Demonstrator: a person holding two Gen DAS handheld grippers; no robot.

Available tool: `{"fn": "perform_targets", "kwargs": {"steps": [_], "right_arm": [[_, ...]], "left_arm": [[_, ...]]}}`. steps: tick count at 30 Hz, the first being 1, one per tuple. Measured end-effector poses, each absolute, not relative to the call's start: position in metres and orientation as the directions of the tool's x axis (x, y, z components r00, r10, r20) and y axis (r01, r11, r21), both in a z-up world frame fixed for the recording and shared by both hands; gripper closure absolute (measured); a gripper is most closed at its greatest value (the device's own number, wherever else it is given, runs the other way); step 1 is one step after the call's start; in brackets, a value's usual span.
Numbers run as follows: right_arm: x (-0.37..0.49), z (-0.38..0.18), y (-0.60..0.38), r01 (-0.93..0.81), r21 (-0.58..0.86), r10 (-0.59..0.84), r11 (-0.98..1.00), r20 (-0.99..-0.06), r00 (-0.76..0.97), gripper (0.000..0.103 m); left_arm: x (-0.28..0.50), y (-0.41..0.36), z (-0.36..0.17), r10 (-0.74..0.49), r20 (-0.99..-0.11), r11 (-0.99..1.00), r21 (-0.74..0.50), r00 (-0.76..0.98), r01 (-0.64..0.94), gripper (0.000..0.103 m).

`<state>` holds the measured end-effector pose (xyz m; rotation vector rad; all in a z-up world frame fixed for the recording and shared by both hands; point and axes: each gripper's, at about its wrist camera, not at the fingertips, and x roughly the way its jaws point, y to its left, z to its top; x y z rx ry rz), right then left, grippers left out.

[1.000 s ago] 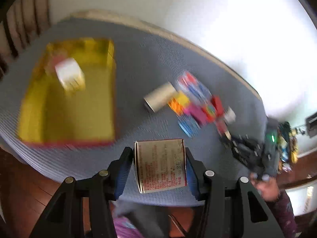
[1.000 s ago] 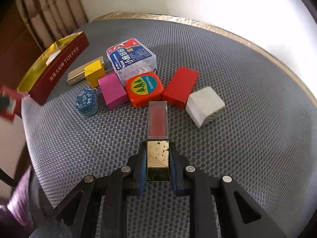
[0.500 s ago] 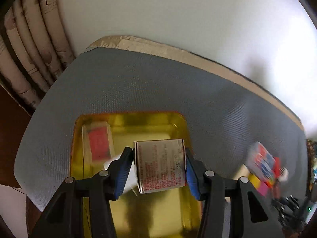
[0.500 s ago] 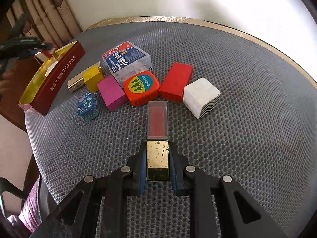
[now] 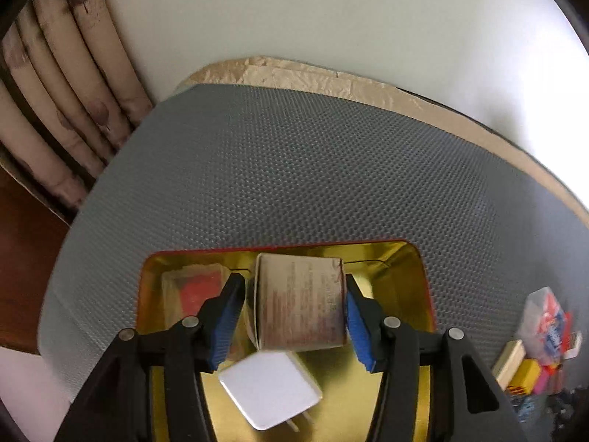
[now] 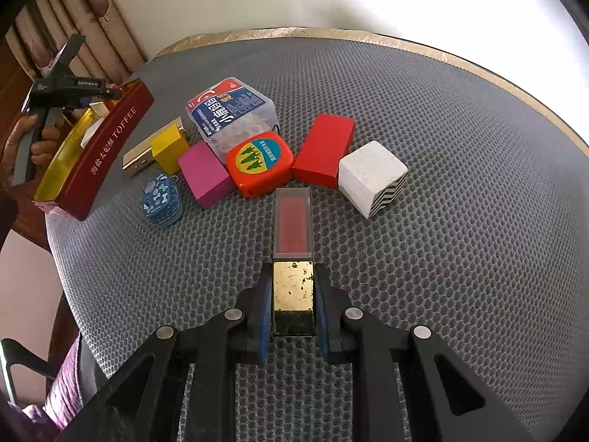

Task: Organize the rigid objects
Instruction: 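Release the wooden cube into the tin with the left gripper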

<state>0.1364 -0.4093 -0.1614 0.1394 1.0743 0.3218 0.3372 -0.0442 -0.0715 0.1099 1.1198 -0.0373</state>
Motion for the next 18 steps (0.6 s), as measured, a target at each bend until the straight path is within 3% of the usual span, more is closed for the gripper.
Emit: {"fn": "perform_targets", "kwargs": {"steps": [6, 12, 15, 17, 18], "right_arm": [[0.140, -0.161, -0.404, -0.190, 0.251, 0.310, 0.949, -0.851, 0.424, 0.084], [0.151, -0.158, -0.391, -0.194, 0.231, 0.293, 0.953, -0.864, 0.409, 0.067], [0.159, -0.159, -0.377, -0.208, 0.172, 0.245, 0.963, -0.880, 0.407, 0.066], [0.162, -0.159, -0.373, -0.205, 0.163, 0.236, 0.965, -0.884, 0.405, 0.071], [0.163, -0.159, -0.372, -0.204, 0.153, 0.226, 0.967, -0.885, 0.407, 0.083]], "left_arm": [[0.331, -0.043, -0.071, 0.024, -0.897, 0.995, 0.066, 0.442, 0.081, 0.049], [0.311, -0.029, -0.046, -0.013, -0.866, 0.999, 0.006, 0.499, 0.036, 0.049], [0.286, -0.020, -0.027, -0.062, -0.848, 0.998, -0.065, 0.526, 0.013, 0.049], [0.264, -0.016, -0.016, -0.085, -0.843, 0.995, -0.101, 0.532, -0.001, 0.049], [0.252, -0.013, -0.012, -0.097, -0.837, 0.993, -0.120, 0.538, -0.008, 0.049]]}}
